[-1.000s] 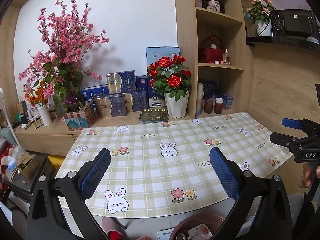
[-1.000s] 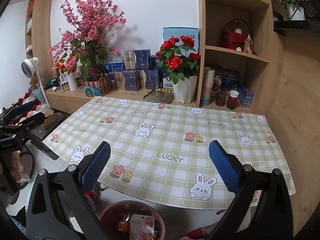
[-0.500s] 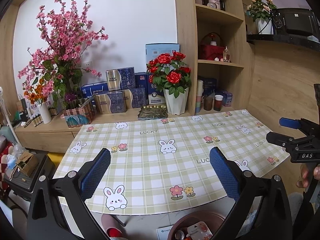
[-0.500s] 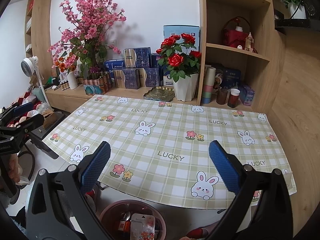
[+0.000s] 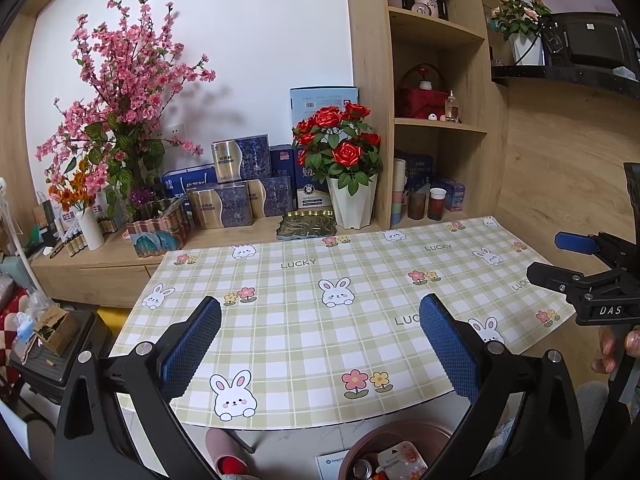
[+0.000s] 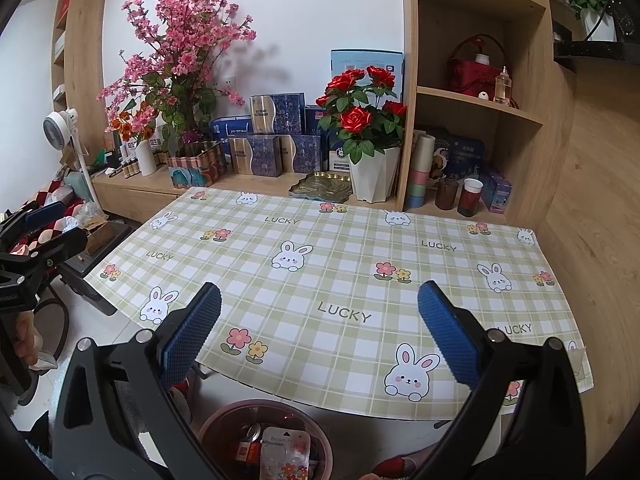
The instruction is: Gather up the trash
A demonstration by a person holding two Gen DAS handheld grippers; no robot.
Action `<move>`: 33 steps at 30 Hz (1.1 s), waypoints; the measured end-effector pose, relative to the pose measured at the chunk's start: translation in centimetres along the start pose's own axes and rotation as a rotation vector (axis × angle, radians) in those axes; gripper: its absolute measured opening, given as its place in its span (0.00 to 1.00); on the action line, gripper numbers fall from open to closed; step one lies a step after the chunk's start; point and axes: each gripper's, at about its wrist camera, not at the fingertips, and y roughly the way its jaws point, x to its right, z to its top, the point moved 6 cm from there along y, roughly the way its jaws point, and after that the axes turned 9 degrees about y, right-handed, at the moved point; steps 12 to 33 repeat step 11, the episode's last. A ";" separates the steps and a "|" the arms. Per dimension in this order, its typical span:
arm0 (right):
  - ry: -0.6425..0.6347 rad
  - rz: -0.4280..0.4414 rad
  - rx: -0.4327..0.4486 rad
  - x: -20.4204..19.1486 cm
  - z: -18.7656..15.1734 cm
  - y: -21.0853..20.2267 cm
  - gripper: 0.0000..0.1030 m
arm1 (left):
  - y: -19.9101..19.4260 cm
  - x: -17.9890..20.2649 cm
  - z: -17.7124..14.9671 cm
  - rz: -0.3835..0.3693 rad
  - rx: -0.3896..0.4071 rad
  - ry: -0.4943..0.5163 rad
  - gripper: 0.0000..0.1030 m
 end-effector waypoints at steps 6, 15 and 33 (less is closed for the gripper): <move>-0.001 -0.001 -0.001 -0.1 -0.1 0.1 0.94 | 0.1 0.0 -0.1 0.010 -0.005 0.002 0.94; -0.004 -0.003 -0.002 -0.2 -0.2 0.2 0.94 | 0.2 -0.2 -0.4 0.012 -0.015 0.005 0.94; -0.004 -0.003 -0.002 -0.2 -0.2 0.2 0.94 | 0.2 -0.2 -0.4 0.012 -0.015 0.005 0.94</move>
